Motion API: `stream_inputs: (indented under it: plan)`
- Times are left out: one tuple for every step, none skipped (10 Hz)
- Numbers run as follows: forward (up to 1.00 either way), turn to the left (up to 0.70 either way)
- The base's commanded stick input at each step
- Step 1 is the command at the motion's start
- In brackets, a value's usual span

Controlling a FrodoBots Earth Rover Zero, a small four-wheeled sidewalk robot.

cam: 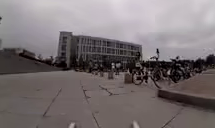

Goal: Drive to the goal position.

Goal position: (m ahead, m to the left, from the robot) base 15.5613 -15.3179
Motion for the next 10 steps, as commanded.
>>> stream_inputs:
  plan:
    - [0.45,0.27]
    - [0.45,0.27]
    - [0.45,0.23]
    - [0.45,0.0]
    - [0.45,0.0]
    - [0.45,0.0]
    - [0.45,0.0]
    - [0.45,0.0]
    - [0.45,0.0]
    - [0.45,0.0]
